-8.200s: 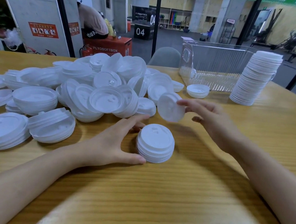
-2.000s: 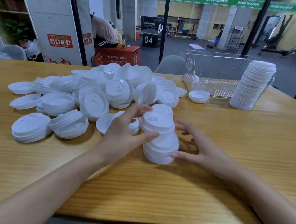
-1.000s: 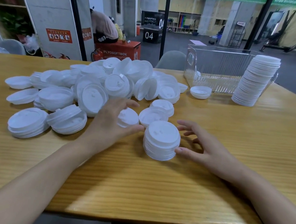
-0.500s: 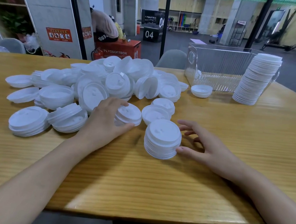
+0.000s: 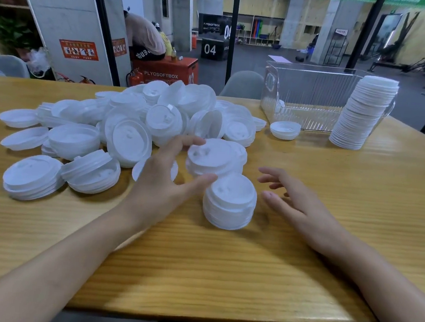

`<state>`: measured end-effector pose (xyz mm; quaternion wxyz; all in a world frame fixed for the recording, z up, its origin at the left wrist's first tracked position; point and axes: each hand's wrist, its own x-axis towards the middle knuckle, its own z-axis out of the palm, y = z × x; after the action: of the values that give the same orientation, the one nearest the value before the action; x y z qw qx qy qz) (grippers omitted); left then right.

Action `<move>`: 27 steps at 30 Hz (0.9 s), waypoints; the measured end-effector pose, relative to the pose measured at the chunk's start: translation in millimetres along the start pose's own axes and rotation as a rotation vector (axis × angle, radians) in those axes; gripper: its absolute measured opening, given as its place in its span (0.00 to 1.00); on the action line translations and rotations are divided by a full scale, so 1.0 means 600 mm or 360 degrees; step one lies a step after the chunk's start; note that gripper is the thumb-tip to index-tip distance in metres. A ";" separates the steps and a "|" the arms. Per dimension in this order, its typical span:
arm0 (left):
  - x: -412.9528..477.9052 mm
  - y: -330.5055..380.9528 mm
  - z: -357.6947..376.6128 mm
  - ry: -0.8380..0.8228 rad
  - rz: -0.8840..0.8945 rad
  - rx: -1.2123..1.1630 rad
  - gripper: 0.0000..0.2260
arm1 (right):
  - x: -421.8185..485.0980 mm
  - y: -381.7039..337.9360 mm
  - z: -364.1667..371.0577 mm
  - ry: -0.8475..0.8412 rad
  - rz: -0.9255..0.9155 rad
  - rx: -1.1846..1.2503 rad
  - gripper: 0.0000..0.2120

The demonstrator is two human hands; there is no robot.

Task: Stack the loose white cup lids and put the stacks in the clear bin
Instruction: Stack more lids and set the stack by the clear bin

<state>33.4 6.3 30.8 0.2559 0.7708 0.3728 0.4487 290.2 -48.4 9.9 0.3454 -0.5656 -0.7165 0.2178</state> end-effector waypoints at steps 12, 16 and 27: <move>-0.016 0.005 0.030 -0.0409 0.0087 0.0059 0.24 | 0.003 0.003 -0.003 0.0158 0.0107 -0.0041 0.25; -0.016 0.003 0.028 -0.0429 0.0040 0.0075 0.23 | 0.003 0.001 -0.003 0.0155 0.0107 -0.0030 0.26; -0.015 0.000 0.020 -0.0410 0.0030 0.0120 0.25 | 0.047 0.033 -0.011 0.0193 -0.0058 -0.0309 0.15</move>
<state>41.2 -2.0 20.8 0.2683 0.8346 0.3463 0.3340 304.8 -16.4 7.3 0.3355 -0.5954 -0.7222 0.1064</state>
